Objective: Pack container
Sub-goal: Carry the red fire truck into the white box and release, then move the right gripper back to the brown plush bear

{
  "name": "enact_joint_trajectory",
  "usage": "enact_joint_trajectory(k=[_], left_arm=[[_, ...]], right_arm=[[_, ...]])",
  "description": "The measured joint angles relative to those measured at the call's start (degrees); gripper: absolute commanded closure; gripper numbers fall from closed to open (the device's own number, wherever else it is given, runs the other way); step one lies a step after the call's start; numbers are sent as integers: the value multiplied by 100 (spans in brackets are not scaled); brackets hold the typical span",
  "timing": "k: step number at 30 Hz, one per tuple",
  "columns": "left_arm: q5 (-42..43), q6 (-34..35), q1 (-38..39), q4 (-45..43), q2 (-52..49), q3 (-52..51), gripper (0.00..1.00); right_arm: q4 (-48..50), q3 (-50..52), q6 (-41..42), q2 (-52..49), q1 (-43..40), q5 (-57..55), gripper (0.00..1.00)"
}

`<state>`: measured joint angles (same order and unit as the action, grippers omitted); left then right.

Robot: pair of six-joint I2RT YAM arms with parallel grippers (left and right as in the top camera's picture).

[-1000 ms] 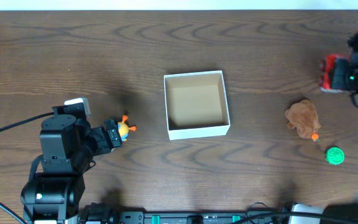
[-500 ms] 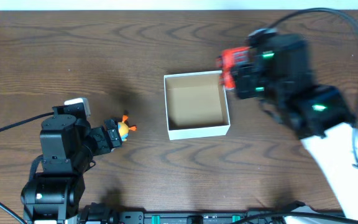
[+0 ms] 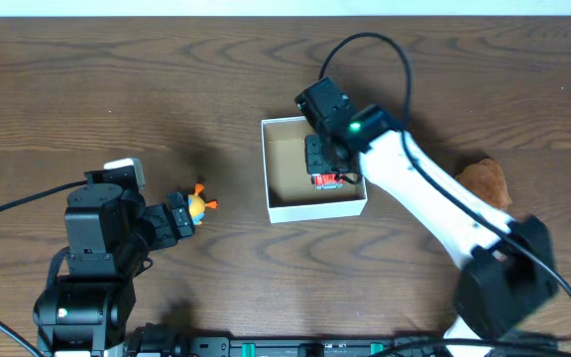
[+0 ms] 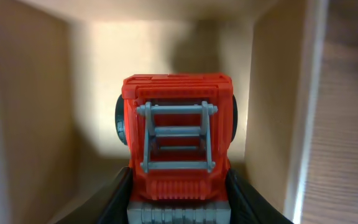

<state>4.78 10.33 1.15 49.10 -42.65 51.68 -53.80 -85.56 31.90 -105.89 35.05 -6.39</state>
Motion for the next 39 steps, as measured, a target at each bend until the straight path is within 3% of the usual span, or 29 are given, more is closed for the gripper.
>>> enact_joint_trajectory(k=[10,11,13,19,22,24,32,39], left_arm=[[0,0,-2,2,0,0,2],[0,0,-2,0,0,0,2],[0,0,0,2,0,0,2],[0,0,-2,2,0,0,2],[0,0,-2,2,0,0,2],[0,0,0,4,0,0,2],[0,0,0,2,0,0,2],[0,0,-2,4,0,0,2]], right_arm=[[188,0,81,-852,-278,-109,98],[208,0,79,-848,-302,-131,94],[234,0,57,-848,-354,-125,73],[214,0,-160,-848,-374,-94,51],[96,-70,-282,-848,-352,-42,29],[-37,-258,-431,-820,-317,-26,21],[-774,-1419,-798,341,-496,15,2],[-1869,-1709,-1226,1797,-2505,-232,1]])
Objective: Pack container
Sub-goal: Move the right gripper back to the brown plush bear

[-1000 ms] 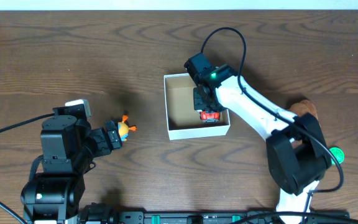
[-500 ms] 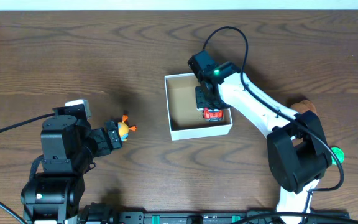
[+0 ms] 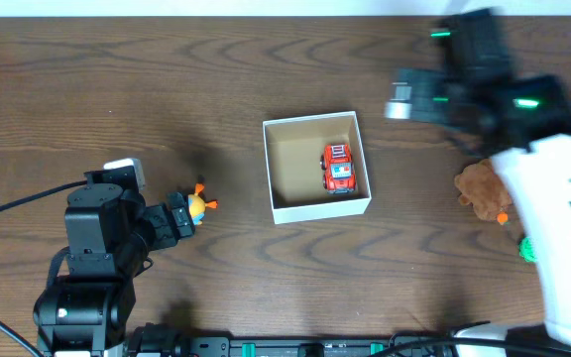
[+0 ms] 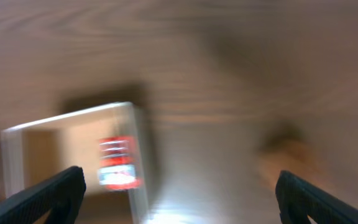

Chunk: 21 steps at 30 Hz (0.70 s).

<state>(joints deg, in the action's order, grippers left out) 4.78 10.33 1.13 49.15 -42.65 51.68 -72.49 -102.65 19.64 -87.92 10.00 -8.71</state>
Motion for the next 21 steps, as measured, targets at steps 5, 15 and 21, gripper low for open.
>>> enact_joint_trajectory(k=[5,15,21], left_arm=[[0,0,0,-2,0,0,2],[0,0,0,-2,0,0,2],[0,0,0,0,0,0,2]], right_arm=[[-293,380,-782,-122,-1287,-28,1],[1137,2918,-1847,-671,-2402,33,1],[1967,3648,-2111,-1078,-2549,431,18]])
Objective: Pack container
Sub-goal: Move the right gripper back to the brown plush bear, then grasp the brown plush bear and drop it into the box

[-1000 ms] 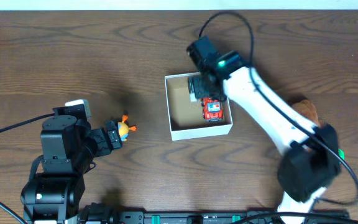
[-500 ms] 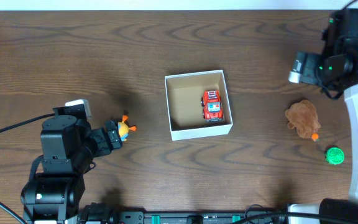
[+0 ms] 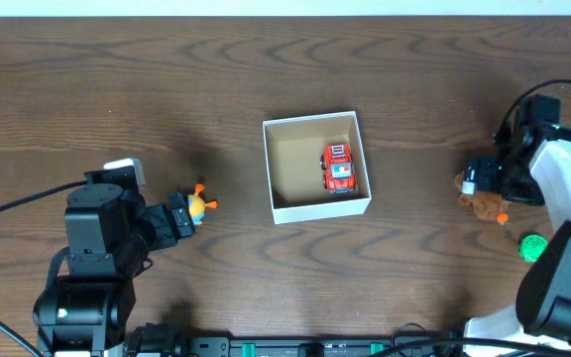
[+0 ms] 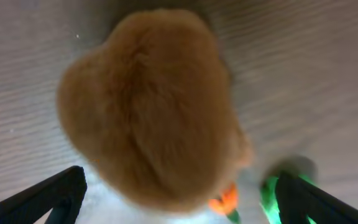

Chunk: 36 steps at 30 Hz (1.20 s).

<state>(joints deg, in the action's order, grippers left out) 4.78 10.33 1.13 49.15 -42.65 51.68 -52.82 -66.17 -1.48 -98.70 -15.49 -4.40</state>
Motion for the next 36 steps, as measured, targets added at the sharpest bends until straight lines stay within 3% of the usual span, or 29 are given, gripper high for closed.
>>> enact_joint_trajectory(k=[3,4,7,10,18,22,28,36], left_arm=[[2,0,0,0,0,0,2],[0,0,0,-2,0,0,2],[0,0,0,0,0,0,2],[0,0,0,0,0,0,2],[0,0,0,0,0,0,2],[0,0,0,-2,0,0,2],[0,0,0,-2,0,0,2],[0,0,0,-2,0,0,2]], right_arm=[[68,31,-83,-168,0,175,58],[72,31,-90,-190,0,203,66],[48,22,-111,-190,-2,269,85],[-109,-44,-96,-186,4,382,97],[-1014,-1069,-44,538,507,516,99],[-1001,-1858,229,1427,1318,575,99],[-492,-2131,1340,2306,3093,745,99],[-192,-1893,3158,1657,4774,269,99]])
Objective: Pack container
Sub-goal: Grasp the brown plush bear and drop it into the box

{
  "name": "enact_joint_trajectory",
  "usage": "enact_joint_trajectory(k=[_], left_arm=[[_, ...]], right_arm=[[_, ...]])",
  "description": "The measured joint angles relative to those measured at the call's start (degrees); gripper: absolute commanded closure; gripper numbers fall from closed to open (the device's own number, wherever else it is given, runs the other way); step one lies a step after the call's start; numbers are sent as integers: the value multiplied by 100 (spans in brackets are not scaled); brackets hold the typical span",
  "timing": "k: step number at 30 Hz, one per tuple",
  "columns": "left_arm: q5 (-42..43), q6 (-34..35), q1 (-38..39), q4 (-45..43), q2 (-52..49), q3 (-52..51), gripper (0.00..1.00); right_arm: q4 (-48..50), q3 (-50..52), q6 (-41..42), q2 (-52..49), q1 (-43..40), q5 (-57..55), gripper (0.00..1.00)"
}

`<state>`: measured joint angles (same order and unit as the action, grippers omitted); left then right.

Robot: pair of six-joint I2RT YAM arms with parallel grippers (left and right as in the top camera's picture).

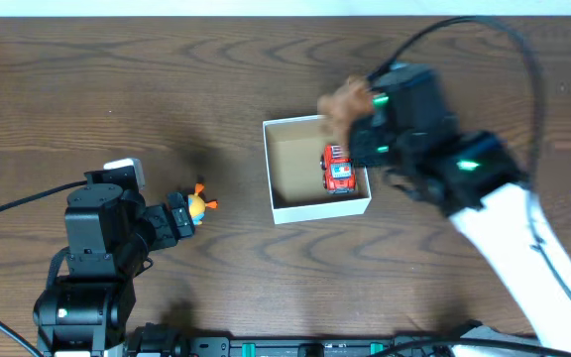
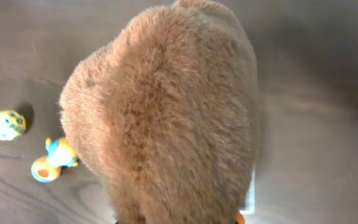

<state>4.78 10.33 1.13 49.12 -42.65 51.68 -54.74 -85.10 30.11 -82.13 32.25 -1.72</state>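
Note:
The white open box [image 1: 285, 210] stands mid-table with a red toy truck [image 1: 340, 169] lying at its right side. My right gripper [image 1: 353, 111] hangs over the box's back right corner, shut on a brown plush toy [image 1: 345, 98]. In the right wrist view the plush [image 2: 166, 118] fills the frame and hides the fingers at the bottom edge. My left gripper [image 1: 178, 220] rests at the front left of the table. A small yellow and orange duck toy [image 1: 199, 206] sits at its tip. Whether the fingers grip it does not show.
The right wrist view shows the duck toy [image 2: 51, 160] and a small yellow spotted ball [image 2: 6, 124] lying on the dark wood table [image 1: 117, 89]. The left arm's base [image 1: 92, 268] stands at the front left, and the right arm crosses the front right.
My right gripper was open over the brown plush at the table's far right. Now it is shut on the plush and holds it above the box's back right corner. The left arm is unmoved.
My right gripper first stood inside the box, shut on the red truck. Then the truck lay in the box and the gripper was open, off to the back right. It was then open over the plush at the far right, and now holds it over the box.

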Motion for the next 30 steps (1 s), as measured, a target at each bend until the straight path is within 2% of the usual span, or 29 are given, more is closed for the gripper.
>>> enact_joint_trajectory(k=[7,18,21,23,26,30], left_arm=[[0,0,0,13,0,0,2],[0,0,0,83,0,0,2],[0,0,0,83,0,0,2],[0,0,0,85,0,0,2],[0,0,0,85,0,0,2],[0,0,2,83,0,0,2]], right_arm=[[337,245,717,-1257,562,-138,99],[946,267,1021,-2752,494,-192,98],[975,269,1038,-2922,426,-173,81],[970,269,997,-2981,376,-170,75],[992,269,918,-2999,348,-166,48],[909,227,584,-2992,330,-129,35]])
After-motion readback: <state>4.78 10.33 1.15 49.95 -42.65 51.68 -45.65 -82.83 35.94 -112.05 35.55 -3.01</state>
